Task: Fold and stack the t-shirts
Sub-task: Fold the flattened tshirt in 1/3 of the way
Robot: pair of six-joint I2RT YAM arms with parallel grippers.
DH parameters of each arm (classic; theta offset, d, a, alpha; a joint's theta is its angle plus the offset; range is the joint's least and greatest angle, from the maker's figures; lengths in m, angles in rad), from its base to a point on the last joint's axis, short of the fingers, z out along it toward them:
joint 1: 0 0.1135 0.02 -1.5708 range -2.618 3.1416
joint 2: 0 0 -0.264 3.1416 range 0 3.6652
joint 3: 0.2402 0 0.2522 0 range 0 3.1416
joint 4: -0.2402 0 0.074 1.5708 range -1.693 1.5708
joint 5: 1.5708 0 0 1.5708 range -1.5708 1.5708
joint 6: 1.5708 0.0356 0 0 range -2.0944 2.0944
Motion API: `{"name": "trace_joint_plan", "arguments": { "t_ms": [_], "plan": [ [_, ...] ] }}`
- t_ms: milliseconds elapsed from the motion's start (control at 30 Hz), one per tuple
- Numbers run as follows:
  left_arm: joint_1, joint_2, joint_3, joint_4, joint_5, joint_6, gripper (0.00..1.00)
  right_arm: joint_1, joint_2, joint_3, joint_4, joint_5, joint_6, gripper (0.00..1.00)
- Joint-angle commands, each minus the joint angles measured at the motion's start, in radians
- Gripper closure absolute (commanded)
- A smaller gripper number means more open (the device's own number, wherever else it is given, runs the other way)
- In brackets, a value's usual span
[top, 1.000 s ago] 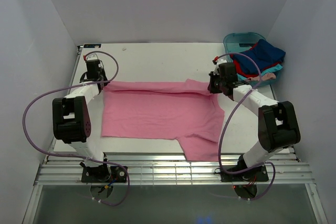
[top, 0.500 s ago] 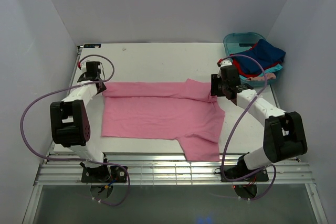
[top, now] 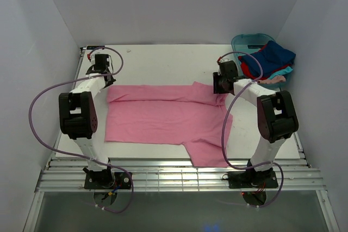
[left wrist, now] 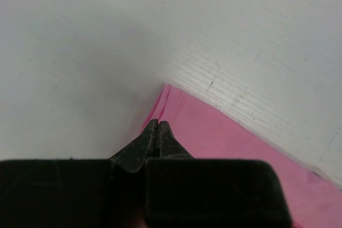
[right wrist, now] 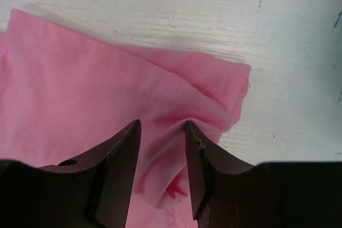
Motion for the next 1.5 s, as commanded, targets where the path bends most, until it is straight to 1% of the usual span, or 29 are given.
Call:
{"name": "trace_joint_plan", "arguments": {
  "t_ms": [0,233,333,433,467,500,567,700,733,767,800,867,1100,1300,1467],
  "plan": [
    [-0.01,0.029,0.041,0.003,0.046,0.027,0.97,-0.005,0.026,0.07,0.015,0.015,-0.019,0.55],
    [-0.017,0.06,0.014,-0.002,0.055,0.012,1.0,-0.009,0.043,0.047,0.009,0.026,-0.033,0.56],
    [-0.017,0.051,-0.003,0.0,0.049,-0.002,1.0,-0.012,0.05,0.038,0.011,0.027,-0.038,0.59],
    [-0.017,0.057,-0.006,0.0,0.046,-0.001,1.0,-0.013,0.059,0.043,0.011,0.026,-0.038,0.69],
    [-0.017,0.058,-0.006,0.0,0.048,0.002,1.0,-0.013,0.061,0.044,0.009,0.026,-0.038,0.74],
    [-0.017,0.06,-0.011,0.0,0.048,0.002,1.0,-0.013,0.064,0.044,0.011,0.026,-0.038,0.76],
    [-0.017,0.058,-0.02,0.001,0.048,0.002,1.0,-0.015,0.072,0.044,0.009,0.013,-0.038,0.77],
    [-0.017,0.049,-0.038,0.001,0.046,0.002,1.0,-0.015,0.081,0.032,0.006,0.004,-0.032,0.76],
    [-0.017,0.048,-0.04,0.001,0.046,0.001,1.0,-0.016,0.081,0.029,0.005,0.007,-0.032,0.79],
    [-0.017,0.043,-0.042,0.001,0.04,0.004,1.0,-0.016,0.081,0.026,0.006,0.009,-0.033,0.88],
    [-0.017,0.041,-0.042,0.001,0.038,0.005,1.0,-0.016,0.075,0.024,0.005,0.009,-0.035,0.92],
    [-0.017,0.037,-0.042,0.001,0.035,0.008,1.0,-0.016,0.057,0.021,0.005,-0.002,-0.035,0.92],
    [-0.017,0.025,-0.048,0.0,0.04,0.013,1.0,-0.013,-0.127,-0.011,-0.049,-0.05,-0.027,0.92],
    [-0.017,0.011,-0.06,-0.003,0.037,0.012,1.0,0.014,-0.267,-0.137,-0.098,-0.06,0.007,0.92],
    [-0.017,0.003,-0.071,-0.011,0.041,0.013,1.0,0.048,-0.31,-0.219,-0.153,-0.066,0.037,0.92]
  ]
}}
